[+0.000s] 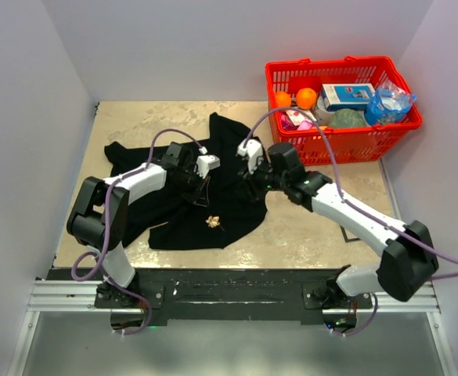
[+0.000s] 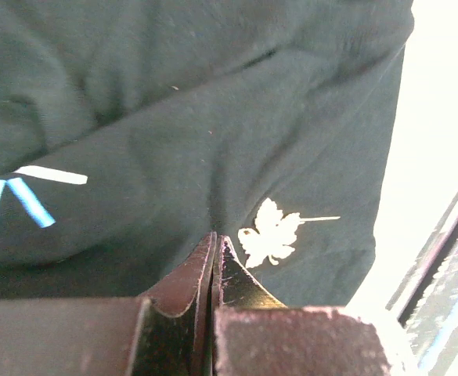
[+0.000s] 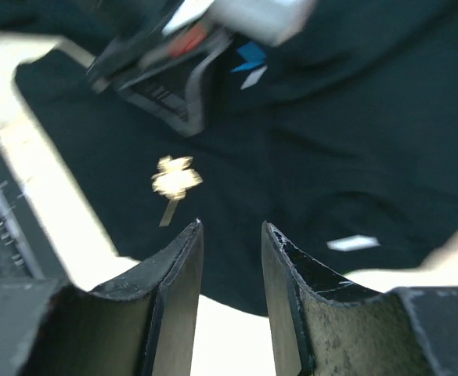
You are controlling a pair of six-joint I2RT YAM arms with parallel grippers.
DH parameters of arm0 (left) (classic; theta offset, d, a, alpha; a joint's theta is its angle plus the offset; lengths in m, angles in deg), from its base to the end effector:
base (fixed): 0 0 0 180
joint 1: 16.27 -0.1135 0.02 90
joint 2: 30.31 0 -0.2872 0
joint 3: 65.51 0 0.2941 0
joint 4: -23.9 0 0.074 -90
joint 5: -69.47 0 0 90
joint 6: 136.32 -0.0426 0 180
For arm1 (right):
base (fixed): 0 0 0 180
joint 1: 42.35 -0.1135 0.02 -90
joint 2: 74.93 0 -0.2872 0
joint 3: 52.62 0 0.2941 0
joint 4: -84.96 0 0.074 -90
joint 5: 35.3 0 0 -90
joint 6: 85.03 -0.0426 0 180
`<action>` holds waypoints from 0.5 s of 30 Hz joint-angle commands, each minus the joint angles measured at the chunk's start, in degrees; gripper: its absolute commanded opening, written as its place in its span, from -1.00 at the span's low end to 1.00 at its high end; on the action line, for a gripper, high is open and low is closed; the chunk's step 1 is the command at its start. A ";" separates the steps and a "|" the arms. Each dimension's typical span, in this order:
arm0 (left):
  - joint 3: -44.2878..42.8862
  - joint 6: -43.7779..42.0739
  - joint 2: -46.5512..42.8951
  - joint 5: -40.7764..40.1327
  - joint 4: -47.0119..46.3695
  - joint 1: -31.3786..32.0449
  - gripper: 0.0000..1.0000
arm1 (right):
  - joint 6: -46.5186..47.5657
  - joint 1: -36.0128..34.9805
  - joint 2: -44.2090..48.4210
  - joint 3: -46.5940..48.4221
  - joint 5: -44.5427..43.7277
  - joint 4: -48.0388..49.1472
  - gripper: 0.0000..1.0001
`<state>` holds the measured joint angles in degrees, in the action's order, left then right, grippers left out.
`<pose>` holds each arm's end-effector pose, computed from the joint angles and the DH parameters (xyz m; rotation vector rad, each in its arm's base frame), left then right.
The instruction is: Remove the brooch from the garment
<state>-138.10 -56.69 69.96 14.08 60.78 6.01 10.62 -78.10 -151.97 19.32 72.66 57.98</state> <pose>0.3411 -0.1659 0.1610 0.9178 2.4749 -0.8776 0.2728 0.2126 0.3064 -0.9401 1.9537 0.6400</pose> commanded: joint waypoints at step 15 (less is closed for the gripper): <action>4.92 1.14 -6.67 -9.03 -3.39 7.68 -0.50 | -11.01 2.26 -4.88 -0.39 -3.63 1.84 -0.16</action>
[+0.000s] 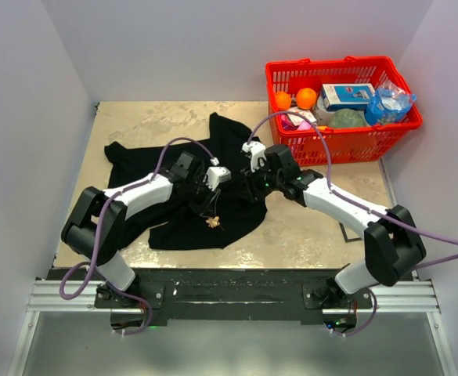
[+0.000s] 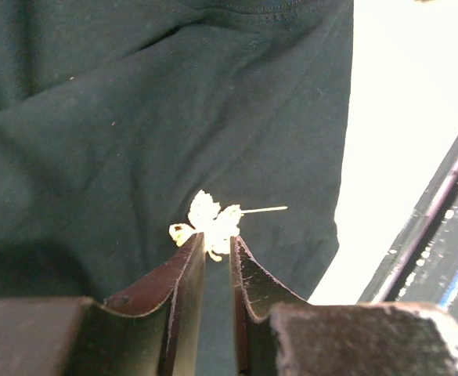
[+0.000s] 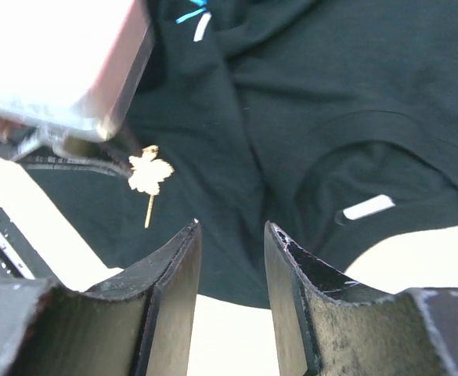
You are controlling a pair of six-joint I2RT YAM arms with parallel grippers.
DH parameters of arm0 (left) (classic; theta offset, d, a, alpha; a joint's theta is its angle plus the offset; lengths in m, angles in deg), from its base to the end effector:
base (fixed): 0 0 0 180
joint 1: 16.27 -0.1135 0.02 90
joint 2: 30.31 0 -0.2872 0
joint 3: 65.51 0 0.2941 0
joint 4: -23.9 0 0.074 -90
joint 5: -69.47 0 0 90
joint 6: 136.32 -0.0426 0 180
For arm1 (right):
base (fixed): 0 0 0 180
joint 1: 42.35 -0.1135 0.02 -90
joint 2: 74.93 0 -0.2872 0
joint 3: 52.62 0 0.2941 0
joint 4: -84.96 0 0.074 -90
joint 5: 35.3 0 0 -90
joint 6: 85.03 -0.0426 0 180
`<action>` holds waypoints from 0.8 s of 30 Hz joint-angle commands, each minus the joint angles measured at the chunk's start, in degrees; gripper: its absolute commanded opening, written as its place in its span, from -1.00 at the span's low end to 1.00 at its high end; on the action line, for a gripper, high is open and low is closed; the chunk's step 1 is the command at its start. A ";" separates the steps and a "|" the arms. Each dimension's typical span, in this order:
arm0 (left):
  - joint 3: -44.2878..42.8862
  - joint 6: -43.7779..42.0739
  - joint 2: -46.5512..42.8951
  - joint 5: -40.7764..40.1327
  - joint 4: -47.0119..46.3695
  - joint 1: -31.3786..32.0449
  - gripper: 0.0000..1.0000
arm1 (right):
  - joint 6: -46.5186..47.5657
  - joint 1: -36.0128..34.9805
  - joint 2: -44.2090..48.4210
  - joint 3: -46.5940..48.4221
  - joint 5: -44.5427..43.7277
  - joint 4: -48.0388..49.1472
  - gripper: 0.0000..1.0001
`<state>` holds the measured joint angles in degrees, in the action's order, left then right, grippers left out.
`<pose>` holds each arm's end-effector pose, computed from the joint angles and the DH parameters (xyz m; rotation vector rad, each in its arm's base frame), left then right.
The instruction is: Remove the brooch from the garment
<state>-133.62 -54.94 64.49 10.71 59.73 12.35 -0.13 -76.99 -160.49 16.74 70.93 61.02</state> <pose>0.3035 -0.1908 0.1696 1.0154 2.4477 -0.8402 0.2960 0.2190 0.2437 -0.7422 2.2104 0.6796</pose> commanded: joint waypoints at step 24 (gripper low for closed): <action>0.44 -0.34 5.03 -17.97 -2.96 6.89 -0.58 | 1.15 1.94 5.75 0.78 -2.96 1.09 -0.14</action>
<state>-132.90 -55.88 66.68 -3.85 58.05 18.73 0.41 -75.28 -156.01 16.78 68.68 60.39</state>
